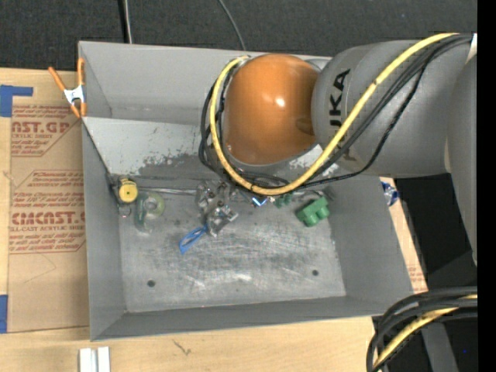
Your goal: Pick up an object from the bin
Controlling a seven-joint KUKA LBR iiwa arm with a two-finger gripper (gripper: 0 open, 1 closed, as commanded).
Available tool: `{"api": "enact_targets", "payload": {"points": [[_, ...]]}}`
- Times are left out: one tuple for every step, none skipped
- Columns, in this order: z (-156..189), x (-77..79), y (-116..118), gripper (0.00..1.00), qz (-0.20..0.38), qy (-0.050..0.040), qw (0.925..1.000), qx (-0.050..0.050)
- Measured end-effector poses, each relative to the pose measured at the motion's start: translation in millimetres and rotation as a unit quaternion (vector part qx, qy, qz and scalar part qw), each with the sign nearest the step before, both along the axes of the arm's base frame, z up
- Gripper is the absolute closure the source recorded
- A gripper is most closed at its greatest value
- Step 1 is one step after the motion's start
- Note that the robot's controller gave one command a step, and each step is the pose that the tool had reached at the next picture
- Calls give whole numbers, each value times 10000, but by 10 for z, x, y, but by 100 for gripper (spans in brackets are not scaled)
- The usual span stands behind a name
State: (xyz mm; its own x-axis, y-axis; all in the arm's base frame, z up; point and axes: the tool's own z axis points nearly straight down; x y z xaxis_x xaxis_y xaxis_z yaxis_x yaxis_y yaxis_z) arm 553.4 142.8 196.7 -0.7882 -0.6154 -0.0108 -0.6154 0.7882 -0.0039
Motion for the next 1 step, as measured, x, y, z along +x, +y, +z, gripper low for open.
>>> {"api": "enact_targets", "payload": {"points": [[775, 196, -87, 100, 1659, 9, 9861, -19]]}}
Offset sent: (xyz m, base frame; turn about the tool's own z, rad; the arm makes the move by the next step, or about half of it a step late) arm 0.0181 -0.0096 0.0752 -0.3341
